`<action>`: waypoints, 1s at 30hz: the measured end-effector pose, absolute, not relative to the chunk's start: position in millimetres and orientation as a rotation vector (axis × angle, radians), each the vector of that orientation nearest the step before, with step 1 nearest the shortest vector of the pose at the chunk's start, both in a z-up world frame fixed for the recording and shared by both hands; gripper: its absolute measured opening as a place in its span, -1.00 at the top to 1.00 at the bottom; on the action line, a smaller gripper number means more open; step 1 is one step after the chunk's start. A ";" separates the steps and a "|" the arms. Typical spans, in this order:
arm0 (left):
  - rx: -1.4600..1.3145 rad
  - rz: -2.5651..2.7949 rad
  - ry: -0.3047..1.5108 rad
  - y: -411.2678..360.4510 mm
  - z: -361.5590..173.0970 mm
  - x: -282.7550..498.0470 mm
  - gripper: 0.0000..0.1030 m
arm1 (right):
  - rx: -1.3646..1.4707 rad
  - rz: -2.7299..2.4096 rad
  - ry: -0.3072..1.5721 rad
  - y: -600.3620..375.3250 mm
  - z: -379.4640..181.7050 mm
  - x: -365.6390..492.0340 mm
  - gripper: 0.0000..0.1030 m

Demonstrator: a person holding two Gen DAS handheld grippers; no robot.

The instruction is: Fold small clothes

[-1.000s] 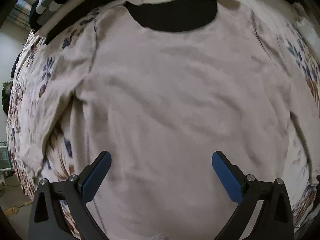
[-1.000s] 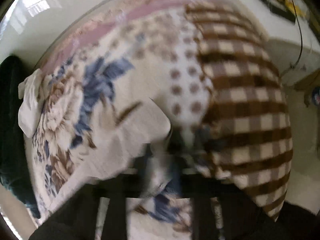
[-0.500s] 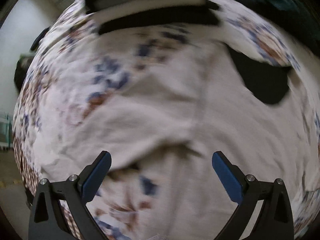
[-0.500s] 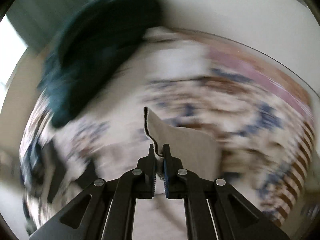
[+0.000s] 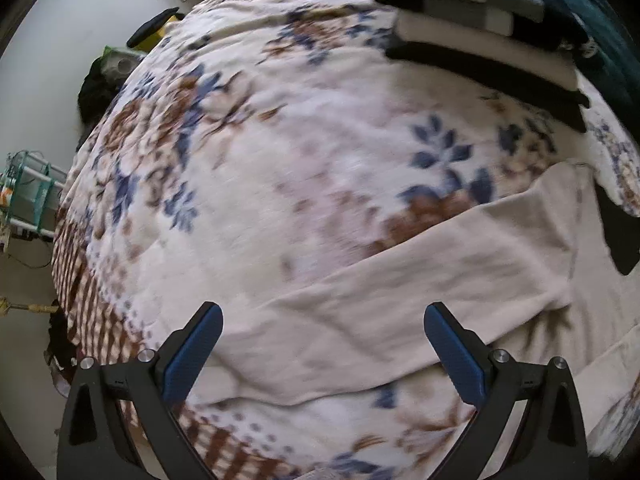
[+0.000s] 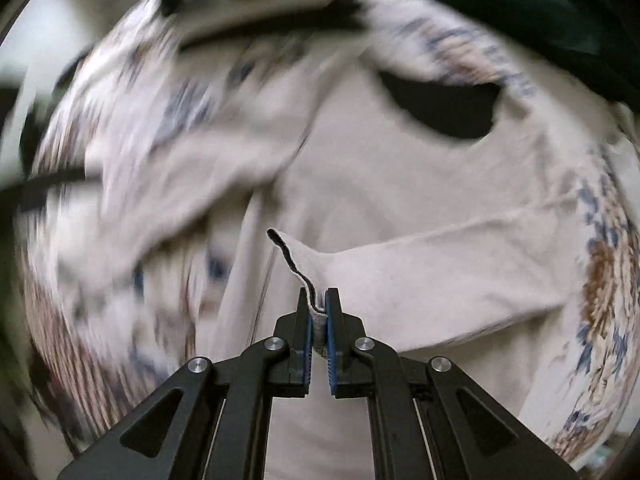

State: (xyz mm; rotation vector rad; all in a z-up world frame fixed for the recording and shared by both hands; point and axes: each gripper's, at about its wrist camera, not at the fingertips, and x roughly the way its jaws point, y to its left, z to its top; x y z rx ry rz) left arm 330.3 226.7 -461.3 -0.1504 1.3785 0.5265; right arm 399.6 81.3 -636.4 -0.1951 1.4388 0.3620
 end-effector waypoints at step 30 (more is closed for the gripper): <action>-1.263 0.719 1.302 345.3 -557.3 188.6 -0.80 | 0.235 0.036 1.646 -101.3 -644.3 298.4 -0.69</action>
